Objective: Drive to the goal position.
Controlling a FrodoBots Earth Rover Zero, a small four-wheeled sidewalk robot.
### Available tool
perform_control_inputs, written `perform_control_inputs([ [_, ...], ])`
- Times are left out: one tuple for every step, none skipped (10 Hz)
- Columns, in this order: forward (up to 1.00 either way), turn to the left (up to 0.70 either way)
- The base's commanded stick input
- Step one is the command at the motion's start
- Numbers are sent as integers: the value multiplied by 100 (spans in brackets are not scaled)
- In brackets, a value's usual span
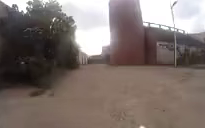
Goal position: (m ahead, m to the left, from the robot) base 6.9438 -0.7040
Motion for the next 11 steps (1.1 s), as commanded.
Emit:
perform_control_inputs([
  [70, 3],
  [70, 3],
  [70, 3],
  [70, 3],
  [70, 5],
  [70, 12],
  [70, 18],
  [70, 12],
  [70, 0],
  [70, 0],
  [70, 0],
])
